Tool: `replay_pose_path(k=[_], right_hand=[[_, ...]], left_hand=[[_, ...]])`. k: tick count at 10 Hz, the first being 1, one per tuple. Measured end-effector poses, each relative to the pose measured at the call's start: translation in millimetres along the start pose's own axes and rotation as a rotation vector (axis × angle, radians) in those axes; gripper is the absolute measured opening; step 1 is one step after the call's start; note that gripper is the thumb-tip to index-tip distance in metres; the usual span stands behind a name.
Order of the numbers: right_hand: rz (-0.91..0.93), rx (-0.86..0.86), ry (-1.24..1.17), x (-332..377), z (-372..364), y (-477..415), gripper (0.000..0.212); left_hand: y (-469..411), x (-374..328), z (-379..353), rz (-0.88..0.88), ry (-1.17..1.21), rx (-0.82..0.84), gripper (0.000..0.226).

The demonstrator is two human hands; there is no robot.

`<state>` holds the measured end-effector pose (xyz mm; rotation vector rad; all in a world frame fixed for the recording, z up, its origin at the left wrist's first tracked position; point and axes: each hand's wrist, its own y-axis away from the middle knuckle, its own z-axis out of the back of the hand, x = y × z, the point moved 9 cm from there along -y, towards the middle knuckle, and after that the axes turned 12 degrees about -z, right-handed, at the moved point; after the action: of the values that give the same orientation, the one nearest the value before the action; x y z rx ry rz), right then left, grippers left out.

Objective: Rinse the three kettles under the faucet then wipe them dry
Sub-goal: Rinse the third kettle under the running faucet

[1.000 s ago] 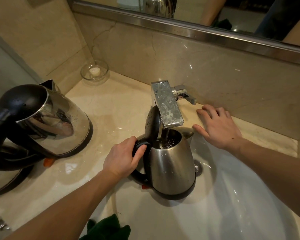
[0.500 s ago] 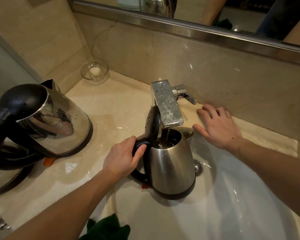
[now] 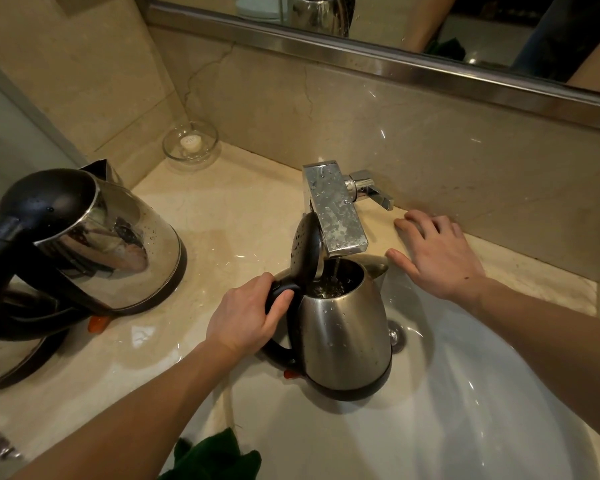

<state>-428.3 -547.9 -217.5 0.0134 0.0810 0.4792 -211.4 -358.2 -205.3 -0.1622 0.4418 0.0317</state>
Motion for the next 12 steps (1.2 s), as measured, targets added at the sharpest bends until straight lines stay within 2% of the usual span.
replay_pose_path(k=[4, 5, 8, 10, 12], right_hand=[[0.001, 0.003, -0.008, 0.5, 0.4, 0.2, 0.068], [0.005, -0.003, -0.016, 1.1, 0.8, 0.2, 0.067], [0.002, -0.005, -0.002, 0.3, -0.4, -0.5, 0.066], [0.006, -0.012, -0.007, 0.7, 0.6, -0.2, 0.067], [0.006, -0.018, -0.008, 0.6, 0.4, 0.0, 0.066]], left_hand=[[-0.3, -0.5, 1.3, -0.001, -0.002, 0.0, 0.06], [-0.4, -0.1, 0.2, 0.005, 0.008, 0.005, 0.055], [-0.3, 1.3, 1.5, 0.003, 0.01, -0.01, 0.066], [0.4, 1.2, -0.2, 0.006, 0.015, 0.001, 0.056], [0.8, 3.0, -1.0, 0.011, -0.001, 0.007, 0.062]])
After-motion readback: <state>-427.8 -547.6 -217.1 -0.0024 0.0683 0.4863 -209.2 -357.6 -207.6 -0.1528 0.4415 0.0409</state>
